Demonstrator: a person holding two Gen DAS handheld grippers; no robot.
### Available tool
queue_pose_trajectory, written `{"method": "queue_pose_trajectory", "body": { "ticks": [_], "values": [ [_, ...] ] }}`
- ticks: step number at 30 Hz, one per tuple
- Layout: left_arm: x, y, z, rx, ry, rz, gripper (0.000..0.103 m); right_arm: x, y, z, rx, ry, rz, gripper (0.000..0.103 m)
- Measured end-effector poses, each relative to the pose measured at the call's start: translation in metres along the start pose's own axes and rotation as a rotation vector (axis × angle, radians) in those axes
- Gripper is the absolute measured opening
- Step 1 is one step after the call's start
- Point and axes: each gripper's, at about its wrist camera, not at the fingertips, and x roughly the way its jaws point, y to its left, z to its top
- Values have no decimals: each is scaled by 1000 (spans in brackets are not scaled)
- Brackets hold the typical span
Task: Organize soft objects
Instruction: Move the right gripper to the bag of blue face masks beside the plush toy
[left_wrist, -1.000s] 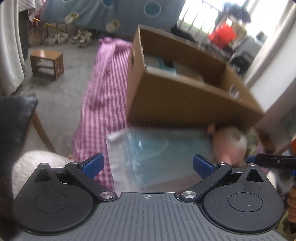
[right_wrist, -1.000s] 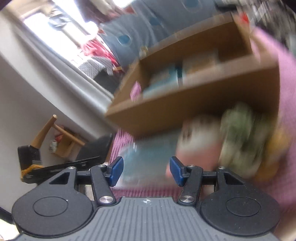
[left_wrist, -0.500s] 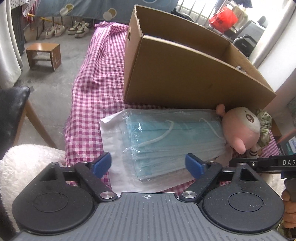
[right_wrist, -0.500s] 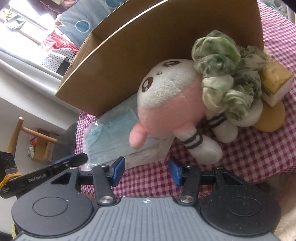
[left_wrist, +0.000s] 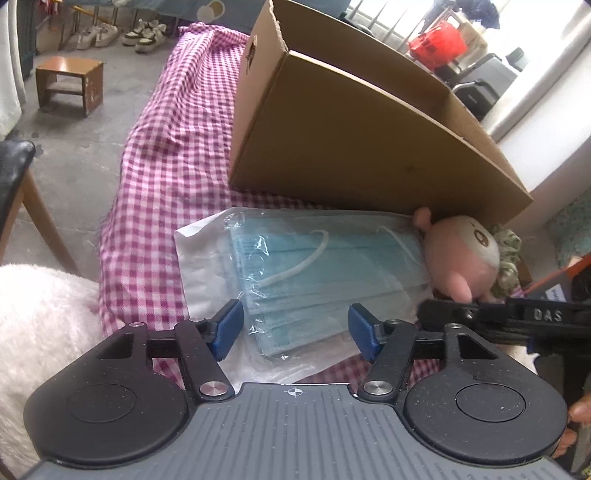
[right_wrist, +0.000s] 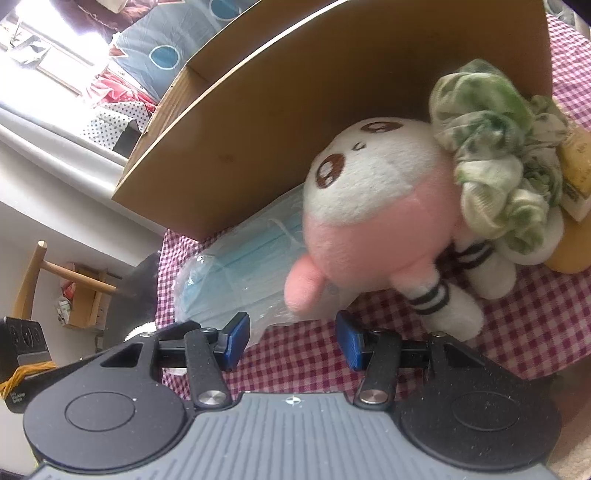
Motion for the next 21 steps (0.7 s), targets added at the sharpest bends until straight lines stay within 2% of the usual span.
{"method": "queue_pose_trajectory", "body": {
  "ticks": [4, 9, 14, 18, 21],
  "values": [
    [-5, -1, -7, -4, 29, -42, 63, 3, 2, -1, 11, 7, 14, 54],
    [-5, -3, -21, -3, 104, -135, 63, 7, 0, -4, 54, 27, 66, 54],
    [-16, -11, -28, 49, 132, -143, 65, 8, 2, -5, 59, 23, 69, 53],
    [-38, -12, -14, 78, 49, -130, 80, 8, -2, -4, 83, 23, 83, 52],
    [-40, -16, 2, 128, -10, -125, 80, 8, -3, -6, 89, 19, 90, 51]
  ]
}}
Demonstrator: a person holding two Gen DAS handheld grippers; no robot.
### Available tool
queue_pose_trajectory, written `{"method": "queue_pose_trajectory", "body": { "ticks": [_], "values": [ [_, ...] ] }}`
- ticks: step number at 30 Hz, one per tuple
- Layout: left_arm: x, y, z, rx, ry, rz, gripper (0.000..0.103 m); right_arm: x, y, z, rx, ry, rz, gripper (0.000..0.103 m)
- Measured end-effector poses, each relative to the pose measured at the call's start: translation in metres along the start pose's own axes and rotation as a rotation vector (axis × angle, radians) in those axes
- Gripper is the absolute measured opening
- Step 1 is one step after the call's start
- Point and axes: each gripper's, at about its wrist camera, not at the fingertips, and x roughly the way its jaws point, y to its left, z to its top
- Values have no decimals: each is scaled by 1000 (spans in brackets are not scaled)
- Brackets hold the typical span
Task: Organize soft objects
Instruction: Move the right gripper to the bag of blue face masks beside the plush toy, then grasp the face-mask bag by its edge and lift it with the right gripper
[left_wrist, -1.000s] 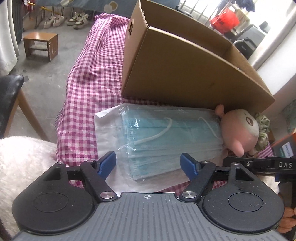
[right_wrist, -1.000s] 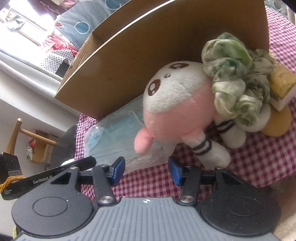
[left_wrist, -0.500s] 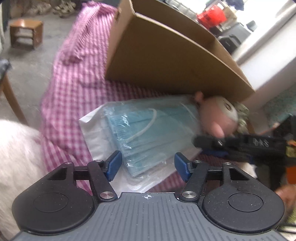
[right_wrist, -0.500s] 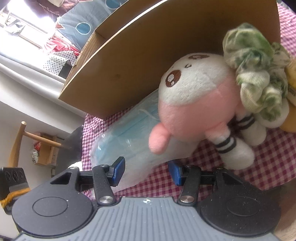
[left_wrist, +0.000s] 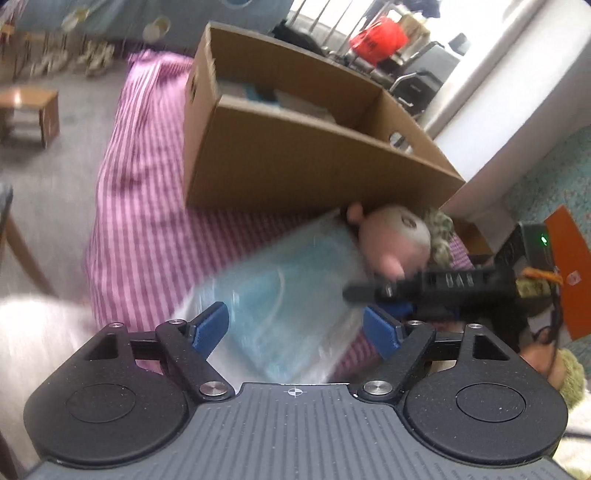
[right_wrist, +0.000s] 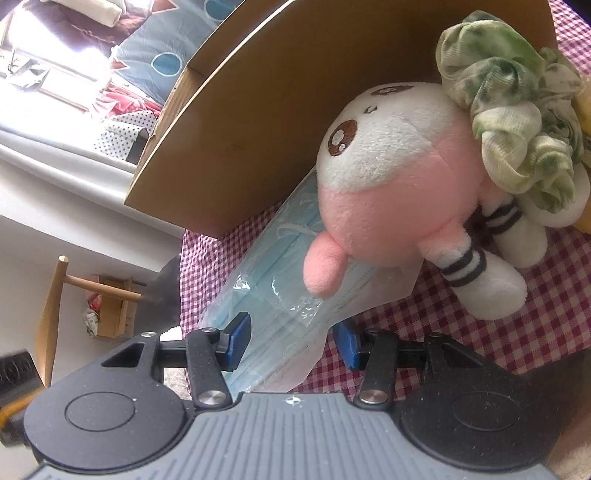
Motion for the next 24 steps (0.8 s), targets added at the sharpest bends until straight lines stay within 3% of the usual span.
{"method": "queue_pose_trajectory", "body": {
  "ticks": [3, 7, 12, 24],
  "values": [
    [17, -4, 17, 74, -38, 27, 81, 0, -1, -1, 6, -6, 7, 51],
    [49, 5, 33, 109, -5, 39, 80, -1, -8, -2, 47, -11, 26, 47],
    [74, 21, 36, 51, 89, 18, 80, -1, -23, -1, 119, -8, 69, 43],
    [53, 31, 10, -74, 129, -39, 81, -4, -33, 0, 117, -6, 87, 44]
  ]
}}
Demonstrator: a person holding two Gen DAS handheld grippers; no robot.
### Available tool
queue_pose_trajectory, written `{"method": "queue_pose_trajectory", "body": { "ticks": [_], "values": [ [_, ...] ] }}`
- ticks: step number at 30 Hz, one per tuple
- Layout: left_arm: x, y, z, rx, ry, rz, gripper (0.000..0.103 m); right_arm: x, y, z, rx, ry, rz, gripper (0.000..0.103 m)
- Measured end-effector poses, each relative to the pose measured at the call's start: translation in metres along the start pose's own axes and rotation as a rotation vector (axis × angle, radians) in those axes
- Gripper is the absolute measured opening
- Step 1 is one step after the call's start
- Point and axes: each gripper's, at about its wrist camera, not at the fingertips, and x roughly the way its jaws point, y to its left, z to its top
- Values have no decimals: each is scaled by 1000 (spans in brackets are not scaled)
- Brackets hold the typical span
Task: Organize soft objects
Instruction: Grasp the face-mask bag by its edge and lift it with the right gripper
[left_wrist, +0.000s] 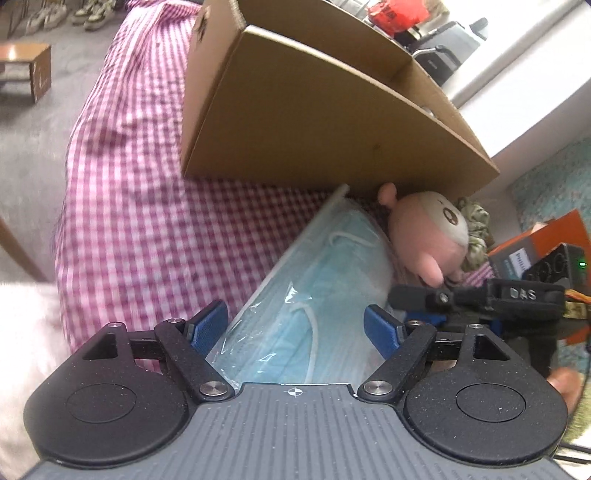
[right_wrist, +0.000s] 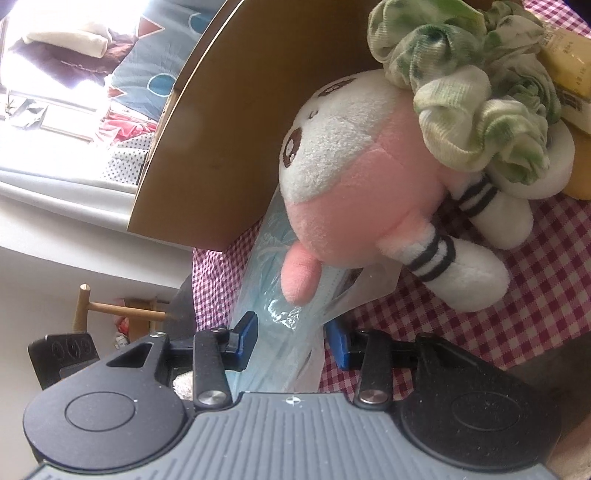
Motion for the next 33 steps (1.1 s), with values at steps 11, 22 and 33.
{"method": "queue_pose_trajectory", "body": {
  "ticks": [11, 22, 33],
  "values": [
    [-24, 26, -37, -156, -22, -164, 81, 17, 20, -7, -35, 29, 34, 41],
    [-25, 20, -39, -108, -44, -142, 80, 28, 29, 1, -115, 36, 30, 17],
    [-17, 34, -29, -197, -11, -226, 82, 27, -22, 21, 195, 138, 279, 13]
  ]
}}
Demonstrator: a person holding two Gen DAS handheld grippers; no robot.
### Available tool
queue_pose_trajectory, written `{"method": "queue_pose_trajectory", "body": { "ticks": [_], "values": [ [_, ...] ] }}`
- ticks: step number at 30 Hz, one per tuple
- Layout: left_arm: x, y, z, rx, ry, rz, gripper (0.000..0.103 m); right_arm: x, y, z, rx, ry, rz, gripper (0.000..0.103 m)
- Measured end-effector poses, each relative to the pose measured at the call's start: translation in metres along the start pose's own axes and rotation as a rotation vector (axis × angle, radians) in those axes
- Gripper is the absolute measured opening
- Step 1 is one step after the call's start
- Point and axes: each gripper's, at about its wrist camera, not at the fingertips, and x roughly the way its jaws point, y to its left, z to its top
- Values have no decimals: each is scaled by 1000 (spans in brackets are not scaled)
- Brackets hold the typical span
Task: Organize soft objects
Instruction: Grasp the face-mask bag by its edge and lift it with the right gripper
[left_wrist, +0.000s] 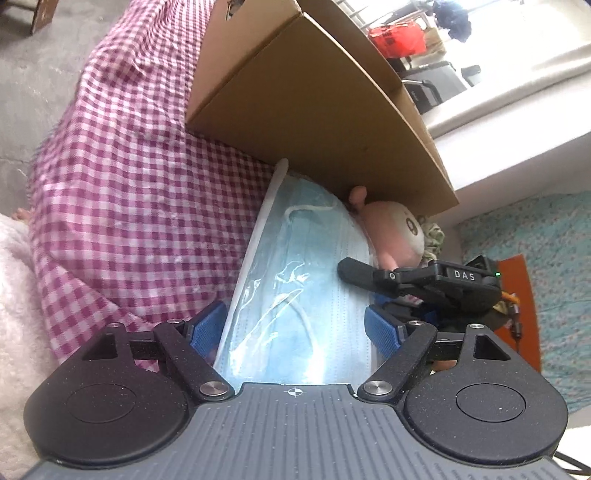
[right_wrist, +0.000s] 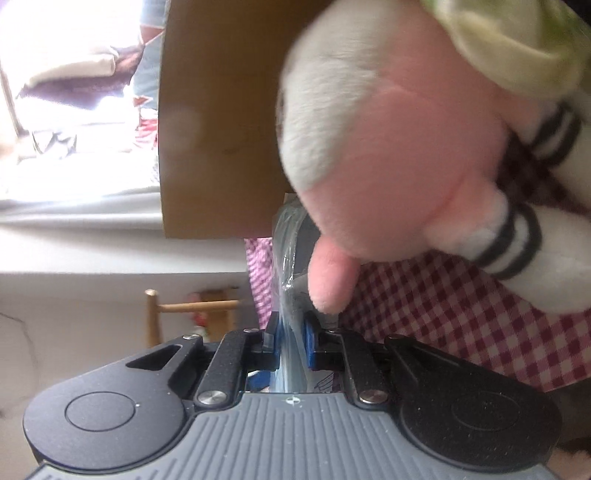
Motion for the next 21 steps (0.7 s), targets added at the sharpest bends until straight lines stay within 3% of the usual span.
{"method": "queue_pose_trajectory", "body": {
  "ticks": [3, 5, 10, 21],
  "values": [
    [5, 0, 3, -10, 12, -29, 82, -3, -5, 2, 32, 6, 35, 13],
    [9, -2, 4, -9, 14, -34, 80, -3, -4, 2, 17, 6, 15, 13],
    [11, -17, 0, 53, 4, 45, 61, -6, 6, -2, -46, -4, -33, 13],
    [-12, -35, -16, 105, -44, 109, 59, -3, 37, -19, -160, 11, -85, 14]
  ]
}}
